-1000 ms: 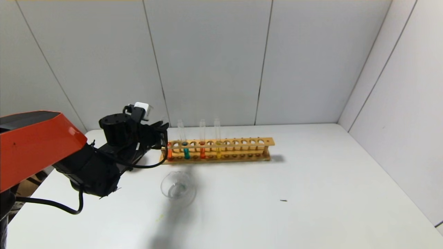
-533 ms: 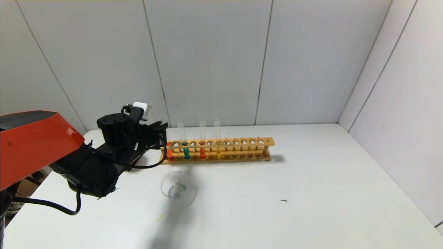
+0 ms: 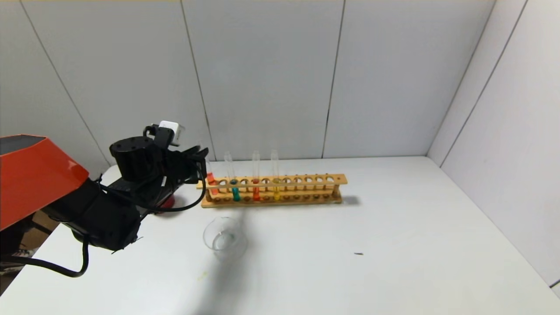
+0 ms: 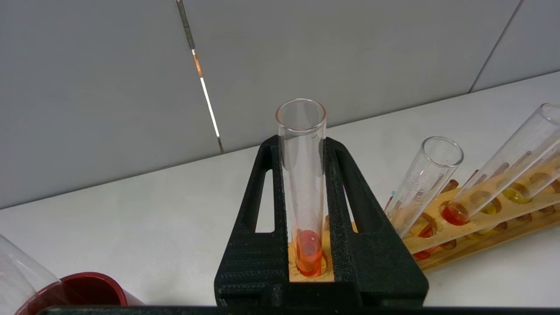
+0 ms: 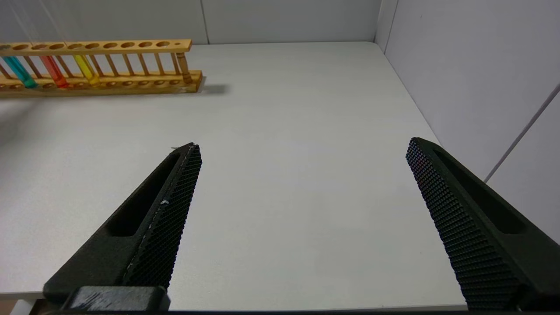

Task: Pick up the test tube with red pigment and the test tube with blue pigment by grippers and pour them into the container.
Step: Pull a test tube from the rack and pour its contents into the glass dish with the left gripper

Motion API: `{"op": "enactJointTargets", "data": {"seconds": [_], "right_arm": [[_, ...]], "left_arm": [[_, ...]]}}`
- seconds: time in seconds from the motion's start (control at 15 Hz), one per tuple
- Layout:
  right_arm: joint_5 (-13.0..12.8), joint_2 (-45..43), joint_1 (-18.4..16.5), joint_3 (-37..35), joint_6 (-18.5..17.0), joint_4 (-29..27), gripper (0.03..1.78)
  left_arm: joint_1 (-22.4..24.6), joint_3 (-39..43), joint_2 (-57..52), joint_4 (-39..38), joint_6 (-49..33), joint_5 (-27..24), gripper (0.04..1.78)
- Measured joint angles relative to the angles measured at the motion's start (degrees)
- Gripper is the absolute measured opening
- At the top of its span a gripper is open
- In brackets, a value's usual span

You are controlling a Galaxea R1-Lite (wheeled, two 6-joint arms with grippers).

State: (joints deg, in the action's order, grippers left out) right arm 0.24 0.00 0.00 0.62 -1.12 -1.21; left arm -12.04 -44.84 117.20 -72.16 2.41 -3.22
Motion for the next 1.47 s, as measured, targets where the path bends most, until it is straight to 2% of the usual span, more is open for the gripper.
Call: {"op": "enactJointTargets", "data": {"seconds": [1.47], "right_arm": [[-0.02,0.0,0.0,0.0,-0.02,0.0,1.71]], "left_arm": [[-0.77,-9.24,-3.43,7.72,0.15,1.93,0.31]]}}
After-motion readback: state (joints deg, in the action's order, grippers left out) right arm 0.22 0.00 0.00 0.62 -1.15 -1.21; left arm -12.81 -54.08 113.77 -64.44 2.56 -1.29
